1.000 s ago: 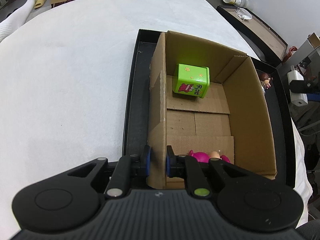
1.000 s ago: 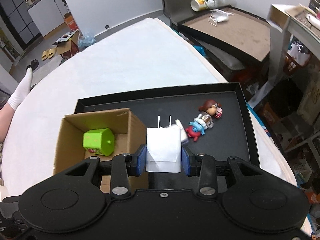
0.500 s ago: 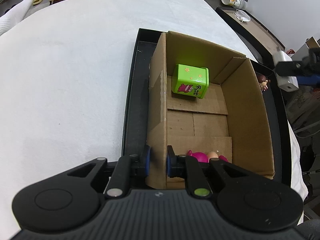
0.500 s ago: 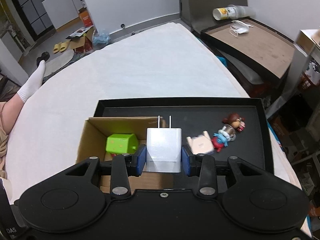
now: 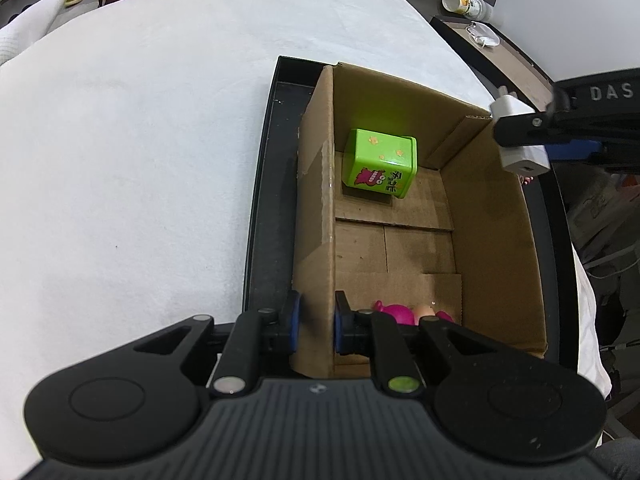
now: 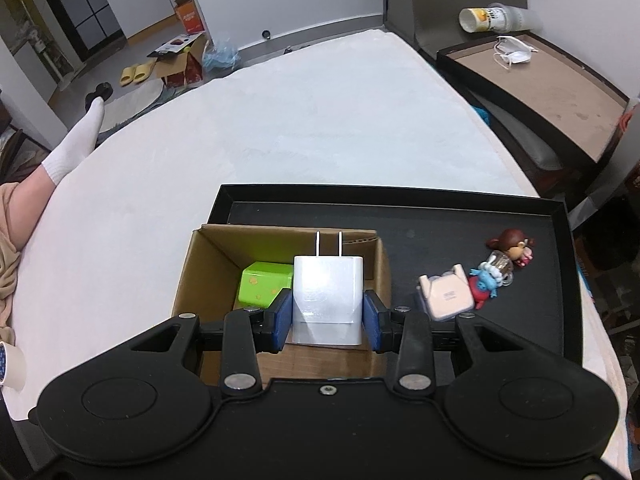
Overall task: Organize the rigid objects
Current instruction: 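Carry the white charger into the box and release with the right tool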
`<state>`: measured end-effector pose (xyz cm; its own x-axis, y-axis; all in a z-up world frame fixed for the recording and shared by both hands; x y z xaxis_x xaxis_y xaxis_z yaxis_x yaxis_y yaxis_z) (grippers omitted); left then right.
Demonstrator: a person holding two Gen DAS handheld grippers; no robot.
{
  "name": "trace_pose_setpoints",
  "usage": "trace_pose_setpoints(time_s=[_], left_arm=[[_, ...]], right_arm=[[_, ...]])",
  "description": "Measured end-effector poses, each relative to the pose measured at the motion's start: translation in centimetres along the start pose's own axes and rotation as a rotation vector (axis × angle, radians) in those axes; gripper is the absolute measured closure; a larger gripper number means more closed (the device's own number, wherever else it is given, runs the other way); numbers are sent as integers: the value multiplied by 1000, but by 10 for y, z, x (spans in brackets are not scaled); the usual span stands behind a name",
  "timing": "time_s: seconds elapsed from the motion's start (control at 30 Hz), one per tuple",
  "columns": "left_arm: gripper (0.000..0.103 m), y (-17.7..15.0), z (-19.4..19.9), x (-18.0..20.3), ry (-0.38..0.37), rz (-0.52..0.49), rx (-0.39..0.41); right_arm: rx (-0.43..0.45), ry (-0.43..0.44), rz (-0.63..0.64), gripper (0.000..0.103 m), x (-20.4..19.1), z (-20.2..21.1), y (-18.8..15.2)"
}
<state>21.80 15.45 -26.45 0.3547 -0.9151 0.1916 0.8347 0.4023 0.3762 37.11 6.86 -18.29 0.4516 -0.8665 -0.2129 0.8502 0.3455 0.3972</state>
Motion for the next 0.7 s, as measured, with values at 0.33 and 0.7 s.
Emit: trace_pose_setpoints(time_s=[0.33,0.7], left_arm=[[86,1,1,0,-3,-5,4],[86,-1,2,2,9,-2,7]], right_arm=[[21,-10,-9,44,2,1,5],[65,-64,-16,21,36,16,4]])
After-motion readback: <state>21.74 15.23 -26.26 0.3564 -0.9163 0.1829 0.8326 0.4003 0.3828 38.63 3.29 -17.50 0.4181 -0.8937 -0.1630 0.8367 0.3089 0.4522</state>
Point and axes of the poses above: each gripper's, at about its wrist camera, not at the fingertips, and z roughly against the way its jaws point, x to its right, y to its top, the point moved 10 cm from there along -z, roughly the way its jaws point, and after that the axes turned 11 degrees about -z, right-handed, at the moved point
